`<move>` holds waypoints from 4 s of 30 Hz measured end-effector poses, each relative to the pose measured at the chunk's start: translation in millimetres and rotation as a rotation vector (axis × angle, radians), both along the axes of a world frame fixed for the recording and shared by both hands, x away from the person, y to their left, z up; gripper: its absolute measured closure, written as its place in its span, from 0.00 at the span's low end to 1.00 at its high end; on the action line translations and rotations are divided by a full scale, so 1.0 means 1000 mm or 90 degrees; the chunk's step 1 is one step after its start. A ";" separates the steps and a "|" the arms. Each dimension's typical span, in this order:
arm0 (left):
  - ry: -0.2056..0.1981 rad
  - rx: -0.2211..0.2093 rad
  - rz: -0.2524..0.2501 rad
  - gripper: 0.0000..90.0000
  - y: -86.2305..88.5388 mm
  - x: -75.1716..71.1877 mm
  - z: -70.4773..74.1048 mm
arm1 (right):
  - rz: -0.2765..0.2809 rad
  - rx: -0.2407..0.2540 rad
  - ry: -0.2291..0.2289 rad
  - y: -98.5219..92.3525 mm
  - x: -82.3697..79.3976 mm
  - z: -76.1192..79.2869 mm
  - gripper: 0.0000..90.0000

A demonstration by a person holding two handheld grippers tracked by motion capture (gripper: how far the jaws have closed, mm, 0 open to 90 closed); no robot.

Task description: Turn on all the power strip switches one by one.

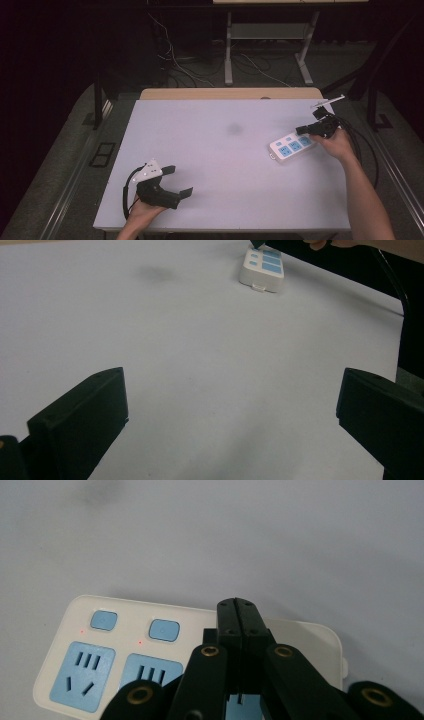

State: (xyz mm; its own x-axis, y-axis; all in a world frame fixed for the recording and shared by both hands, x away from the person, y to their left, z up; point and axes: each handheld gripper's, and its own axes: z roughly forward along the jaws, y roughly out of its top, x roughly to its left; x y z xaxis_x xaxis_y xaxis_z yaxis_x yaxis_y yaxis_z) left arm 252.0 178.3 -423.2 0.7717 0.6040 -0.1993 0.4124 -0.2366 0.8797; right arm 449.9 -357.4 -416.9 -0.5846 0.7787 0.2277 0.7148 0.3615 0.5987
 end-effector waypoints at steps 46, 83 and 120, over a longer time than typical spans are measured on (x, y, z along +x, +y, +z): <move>0.004 -0.003 0.010 0.00 0.001 0.001 -0.001 | -0.026 0.020 -0.009 -0.001 -0.007 -0.005 1.00; -0.004 -0.013 0.007 0.00 0.000 -0.002 0.002 | -0.084 0.077 -0.074 0.030 -0.070 0.047 0.10; 0.010 -0.010 0.014 0.00 0.004 0.001 -0.001 | 0.013 0.190 -0.121 0.058 -0.201 0.002 0.00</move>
